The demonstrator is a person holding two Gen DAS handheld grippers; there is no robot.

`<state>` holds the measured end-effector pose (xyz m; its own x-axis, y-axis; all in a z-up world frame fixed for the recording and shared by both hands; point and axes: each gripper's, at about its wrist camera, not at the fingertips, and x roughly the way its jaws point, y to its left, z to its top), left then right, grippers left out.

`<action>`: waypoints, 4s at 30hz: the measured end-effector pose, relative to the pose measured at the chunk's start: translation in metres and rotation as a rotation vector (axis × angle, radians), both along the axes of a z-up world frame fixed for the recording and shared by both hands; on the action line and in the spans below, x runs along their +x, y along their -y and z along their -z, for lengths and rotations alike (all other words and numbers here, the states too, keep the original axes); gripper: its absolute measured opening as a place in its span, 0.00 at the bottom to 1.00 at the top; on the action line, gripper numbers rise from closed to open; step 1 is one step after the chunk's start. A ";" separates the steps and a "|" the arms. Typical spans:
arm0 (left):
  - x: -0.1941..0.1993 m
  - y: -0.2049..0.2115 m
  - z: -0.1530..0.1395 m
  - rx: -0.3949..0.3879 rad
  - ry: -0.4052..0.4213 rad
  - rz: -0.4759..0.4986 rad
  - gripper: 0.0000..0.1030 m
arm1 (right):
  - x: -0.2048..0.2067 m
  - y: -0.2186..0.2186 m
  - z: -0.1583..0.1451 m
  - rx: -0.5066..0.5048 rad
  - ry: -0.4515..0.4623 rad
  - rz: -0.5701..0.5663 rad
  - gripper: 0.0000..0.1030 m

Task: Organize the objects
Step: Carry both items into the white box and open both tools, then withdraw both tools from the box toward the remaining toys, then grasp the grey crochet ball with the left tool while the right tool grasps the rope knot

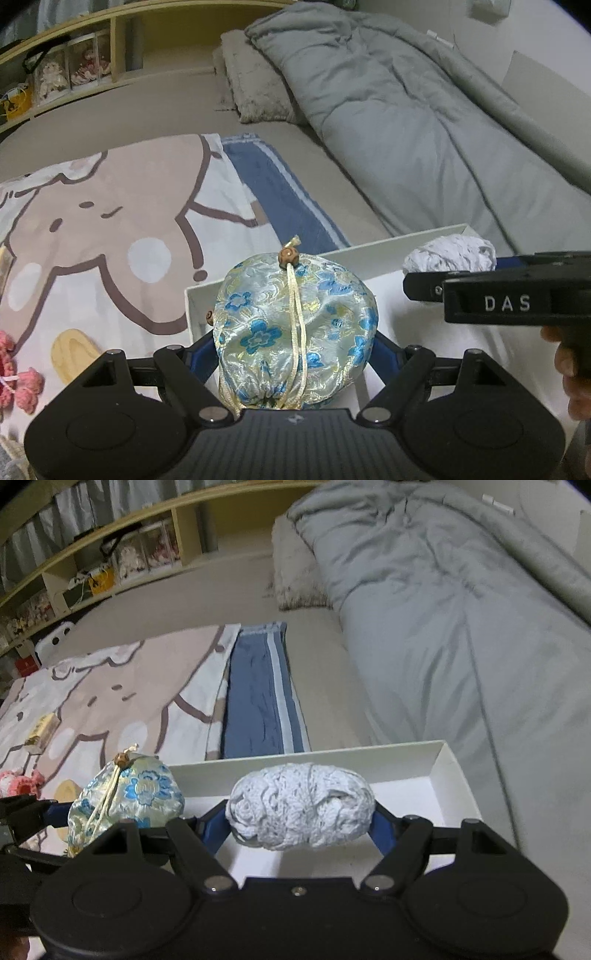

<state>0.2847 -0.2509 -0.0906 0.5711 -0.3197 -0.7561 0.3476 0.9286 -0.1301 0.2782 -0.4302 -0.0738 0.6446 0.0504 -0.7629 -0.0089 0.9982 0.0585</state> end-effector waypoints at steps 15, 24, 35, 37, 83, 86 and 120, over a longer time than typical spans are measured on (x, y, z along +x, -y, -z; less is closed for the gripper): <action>-0.007 0.004 0.005 0.072 0.054 0.013 0.91 | 0.001 0.011 0.011 0.058 -0.022 -0.002 0.95; -0.019 -0.001 -0.016 0.078 0.054 0.001 0.93 | -0.019 0.015 -0.009 0.048 -0.015 0.023 0.95; -0.048 -0.029 -0.049 0.068 0.065 -0.021 0.93 | -0.064 0.004 -0.044 0.031 0.037 0.020 0.95; -0.053 -0.035 -0.055 0.061 0.067 -0.032 0.93 | -0.073 0.001 -0.049 0.031 0.047 0.021 0.95; -0.163 -0.129 -0.122 -0.024 0.195 -0.104 1.00 | -0.203 -0.055 -0.114 -0.074 0.225 0.060 1.00; -0.163 -0.144 -0.120 -0.024 0.209 -0.138 1.00 | -0.199 -0.061 -0.111 -0.086 0.220 0.050 1.00; -0.143 -0.283 -0.070 -0.046 0.132 -0.436 0.98 | -0.129 -0.186 -0.064 0.121 0.174 0.007 1.00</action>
